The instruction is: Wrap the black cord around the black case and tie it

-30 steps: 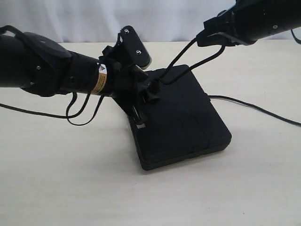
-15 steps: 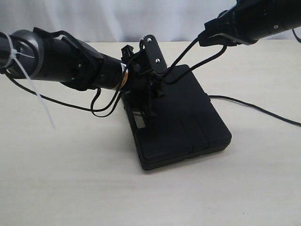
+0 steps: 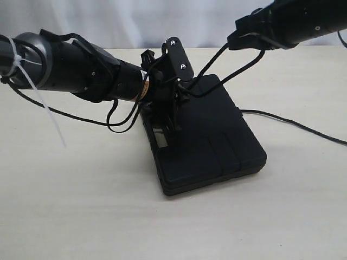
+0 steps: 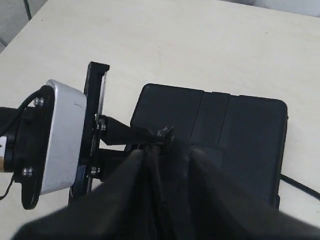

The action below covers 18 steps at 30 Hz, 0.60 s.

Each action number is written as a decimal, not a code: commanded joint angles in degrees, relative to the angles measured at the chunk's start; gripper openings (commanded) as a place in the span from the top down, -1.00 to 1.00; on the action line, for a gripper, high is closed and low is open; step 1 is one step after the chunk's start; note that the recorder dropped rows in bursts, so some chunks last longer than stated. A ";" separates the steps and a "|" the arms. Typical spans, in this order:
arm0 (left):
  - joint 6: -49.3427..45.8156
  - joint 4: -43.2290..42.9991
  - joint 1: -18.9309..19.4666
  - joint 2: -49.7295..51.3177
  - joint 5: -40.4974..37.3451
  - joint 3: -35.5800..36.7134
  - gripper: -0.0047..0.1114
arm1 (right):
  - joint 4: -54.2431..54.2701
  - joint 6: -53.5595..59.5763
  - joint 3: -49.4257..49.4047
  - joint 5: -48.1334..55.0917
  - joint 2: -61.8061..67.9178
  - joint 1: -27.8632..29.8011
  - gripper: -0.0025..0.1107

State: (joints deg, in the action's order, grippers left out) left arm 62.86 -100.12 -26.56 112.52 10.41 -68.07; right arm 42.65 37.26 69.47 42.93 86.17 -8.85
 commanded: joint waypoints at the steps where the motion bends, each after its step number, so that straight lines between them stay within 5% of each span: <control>1: 3.17 0.75 -0.09 -0.06 -0.88 -0.37 0.92 | -9.05 -10.83 1.59 -2.10 -0.32 0.94 -0.04; 6: 3.46 0.84 -0.09 -0.06 -1.84 -0.37 0.92 | -28.06 -27.02 5.35 4.41 -0.32 4.99 -0.29; 13: 3.46 0.84 -0.09 -0.06 -1.61 -0.37 0.92 | -37.49 -37.26 4.37 10.10 1.68 14.03 -0.28; 18: 3.46 0.73 -0.09 -0.06 -1.36 -0.37 0.92 | -43.62 -39.84 2.19 12.65 7.66 15.33 -0.13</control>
State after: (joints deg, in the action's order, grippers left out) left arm 65.70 -100.00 -26.56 112.52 8.94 -68.07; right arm 1.76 -1.39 72.44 54.08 91.10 6.09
